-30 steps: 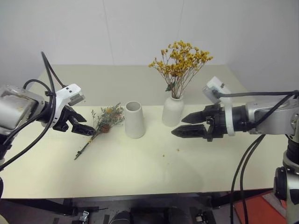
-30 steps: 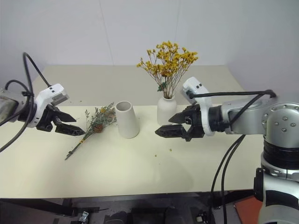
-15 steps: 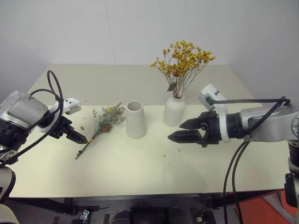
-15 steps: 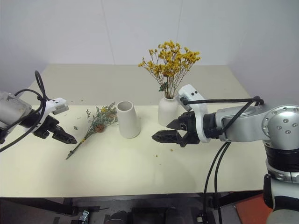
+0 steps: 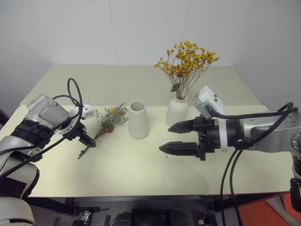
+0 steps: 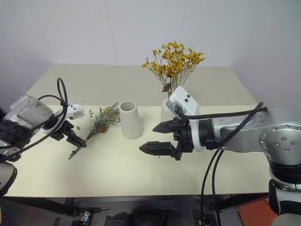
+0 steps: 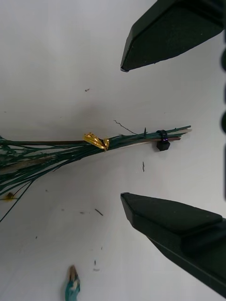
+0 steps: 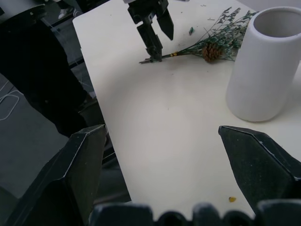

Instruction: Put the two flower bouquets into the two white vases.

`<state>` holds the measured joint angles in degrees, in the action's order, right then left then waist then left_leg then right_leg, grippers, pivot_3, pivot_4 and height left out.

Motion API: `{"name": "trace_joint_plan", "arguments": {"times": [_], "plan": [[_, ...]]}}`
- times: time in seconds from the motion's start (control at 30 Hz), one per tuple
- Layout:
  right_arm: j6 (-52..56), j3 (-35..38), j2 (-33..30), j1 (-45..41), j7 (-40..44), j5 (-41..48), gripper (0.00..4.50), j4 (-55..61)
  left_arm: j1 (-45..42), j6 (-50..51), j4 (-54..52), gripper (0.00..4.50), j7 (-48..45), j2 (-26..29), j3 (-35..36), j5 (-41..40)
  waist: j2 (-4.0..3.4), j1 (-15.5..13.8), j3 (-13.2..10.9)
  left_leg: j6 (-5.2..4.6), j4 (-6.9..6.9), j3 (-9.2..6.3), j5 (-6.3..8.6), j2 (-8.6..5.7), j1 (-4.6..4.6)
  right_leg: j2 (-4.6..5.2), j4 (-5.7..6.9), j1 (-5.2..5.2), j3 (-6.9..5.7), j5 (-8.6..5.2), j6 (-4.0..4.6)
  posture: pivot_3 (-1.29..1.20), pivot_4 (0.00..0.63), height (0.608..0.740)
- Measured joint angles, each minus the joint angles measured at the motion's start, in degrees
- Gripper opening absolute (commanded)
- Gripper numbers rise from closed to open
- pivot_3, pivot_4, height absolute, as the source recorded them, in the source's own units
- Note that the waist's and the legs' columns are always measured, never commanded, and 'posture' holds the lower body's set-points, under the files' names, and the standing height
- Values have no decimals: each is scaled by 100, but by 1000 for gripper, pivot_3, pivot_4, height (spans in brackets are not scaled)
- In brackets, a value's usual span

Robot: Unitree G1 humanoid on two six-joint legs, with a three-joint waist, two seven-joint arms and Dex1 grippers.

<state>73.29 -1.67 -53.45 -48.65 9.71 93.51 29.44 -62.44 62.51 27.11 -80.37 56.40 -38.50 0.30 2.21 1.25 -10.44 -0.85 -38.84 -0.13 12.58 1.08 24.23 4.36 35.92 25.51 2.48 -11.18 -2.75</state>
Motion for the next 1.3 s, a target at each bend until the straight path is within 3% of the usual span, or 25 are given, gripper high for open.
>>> {"name": "trace_joint_plan", "arguments": {"times": [0.7,0.8,0.93,1.3], "plan": [[-1,-231,1,-73,133,-332,4459,-96,192,-436,660,4500,233,-405,260,449,-1,-42,2,0,-1,0,0,-2,-12,3,6,-12,-1,13,22,0,150,740],[-1,-239,2,-72,90,-332,4500,-97,195,-535,742,3887,260,-494,307,549,-3,-51,4,0,-1,0,0,-3,-23,3,5,-25,-1,11,19,0,150,740],[-1,-239,11,-70,9,-330,4500,-99,202,-591,852,2649,429,-626,435,694,-5,-58,6,0,-1,0,0,-4,-24,5,4,-26,-1,11,20,0,150,740],[-1,-239,41,-1,-18,-361,4500,-92,290,-644,805,2649,510,-826,589,992,-31,-86,25,0,0,1,0,-7,-40,7,6,-40,1,8,16,0,150,740]]}}
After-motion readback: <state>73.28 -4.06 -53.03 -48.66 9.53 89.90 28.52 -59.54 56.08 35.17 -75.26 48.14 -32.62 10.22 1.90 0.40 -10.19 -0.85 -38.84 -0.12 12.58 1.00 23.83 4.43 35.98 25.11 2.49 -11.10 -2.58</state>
